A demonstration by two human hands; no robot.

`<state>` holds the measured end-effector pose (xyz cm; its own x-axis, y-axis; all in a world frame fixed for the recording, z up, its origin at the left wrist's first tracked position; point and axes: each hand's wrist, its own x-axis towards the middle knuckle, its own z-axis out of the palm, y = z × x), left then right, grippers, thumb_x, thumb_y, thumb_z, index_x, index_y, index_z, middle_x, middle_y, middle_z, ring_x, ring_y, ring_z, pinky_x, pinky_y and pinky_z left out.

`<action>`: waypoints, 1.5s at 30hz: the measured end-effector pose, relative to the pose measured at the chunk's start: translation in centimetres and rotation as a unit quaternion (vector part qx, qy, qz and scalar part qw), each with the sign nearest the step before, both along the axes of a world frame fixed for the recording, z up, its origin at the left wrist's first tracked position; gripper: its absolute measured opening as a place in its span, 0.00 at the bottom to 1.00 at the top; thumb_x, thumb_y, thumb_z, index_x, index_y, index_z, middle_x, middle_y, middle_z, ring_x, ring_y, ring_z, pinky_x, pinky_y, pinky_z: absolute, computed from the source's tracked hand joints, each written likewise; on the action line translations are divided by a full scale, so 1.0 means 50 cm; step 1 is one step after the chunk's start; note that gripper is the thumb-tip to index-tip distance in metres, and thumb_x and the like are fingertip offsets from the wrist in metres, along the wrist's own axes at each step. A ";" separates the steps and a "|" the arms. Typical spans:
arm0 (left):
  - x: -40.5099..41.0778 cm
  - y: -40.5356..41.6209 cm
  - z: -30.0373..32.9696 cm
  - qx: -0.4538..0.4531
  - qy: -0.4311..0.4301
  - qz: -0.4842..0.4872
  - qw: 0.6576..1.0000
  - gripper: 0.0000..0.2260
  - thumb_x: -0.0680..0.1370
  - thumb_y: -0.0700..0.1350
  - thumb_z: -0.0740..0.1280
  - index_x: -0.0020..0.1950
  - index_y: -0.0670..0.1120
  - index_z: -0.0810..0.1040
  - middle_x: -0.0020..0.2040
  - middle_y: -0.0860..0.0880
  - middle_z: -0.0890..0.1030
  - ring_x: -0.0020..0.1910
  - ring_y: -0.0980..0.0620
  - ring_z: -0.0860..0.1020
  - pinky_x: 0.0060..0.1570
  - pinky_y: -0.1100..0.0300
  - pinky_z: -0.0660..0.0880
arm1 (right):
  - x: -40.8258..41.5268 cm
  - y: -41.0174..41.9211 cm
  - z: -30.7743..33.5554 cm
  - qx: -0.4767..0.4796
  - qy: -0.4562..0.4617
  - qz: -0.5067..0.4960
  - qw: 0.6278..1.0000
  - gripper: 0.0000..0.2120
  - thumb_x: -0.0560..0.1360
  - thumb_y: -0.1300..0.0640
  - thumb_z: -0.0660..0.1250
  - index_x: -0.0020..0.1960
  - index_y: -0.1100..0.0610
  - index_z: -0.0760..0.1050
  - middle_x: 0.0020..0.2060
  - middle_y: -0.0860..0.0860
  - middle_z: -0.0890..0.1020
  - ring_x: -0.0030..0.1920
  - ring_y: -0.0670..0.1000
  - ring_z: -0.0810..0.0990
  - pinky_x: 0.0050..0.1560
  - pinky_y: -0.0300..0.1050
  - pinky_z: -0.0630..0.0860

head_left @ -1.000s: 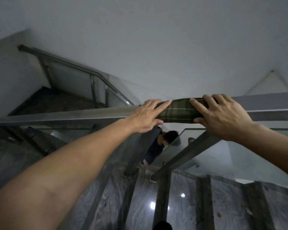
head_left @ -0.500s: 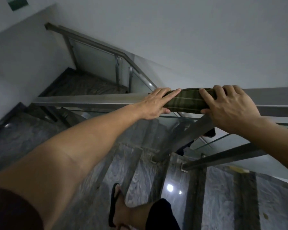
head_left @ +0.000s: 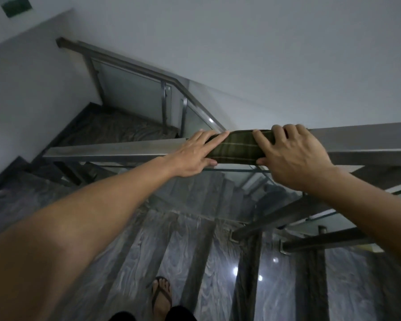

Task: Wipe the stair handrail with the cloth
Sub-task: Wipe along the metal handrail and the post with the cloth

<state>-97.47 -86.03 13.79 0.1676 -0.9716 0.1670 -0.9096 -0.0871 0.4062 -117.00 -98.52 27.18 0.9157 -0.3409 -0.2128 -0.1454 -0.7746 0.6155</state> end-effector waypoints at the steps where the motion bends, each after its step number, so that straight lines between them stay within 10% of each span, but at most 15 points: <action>1: 0.020 0.015 -0.016 0.003 0.002 0.003 1.000 0.36 0.77 0.50 0.64 0.78 0.51 0.45 0.72 0.42 0.62 0.70 0.42 0.61 0.73 0.45 0.54 | 0.022 0.012 -0.018 0.001 -0.003 0.000 1.000 0.32 0.78 0.40 0.50 0.74 0.59 0.56 0.55 0.66 0.76 0.49 0.65 0.76 0.51 0.59 0.73; 45: 0.787 0.517 -0.620 -0.001 -0.023 0.007 1.000 0.35 0.78 0.51 0.63 0.78 0.47 0.48 0.70 0.39 0.64 0.68 0.40 0.63 0.72 0.46 0.56 | 0.804 0.505 -0.635 -0.020 0.001 0.014 1.000 0.34 0.77 0.40 0.41 0.75 0.60 0.53 0.56 0.66 0.75 0.50 0.64 0.76 0.51 0.58 0.73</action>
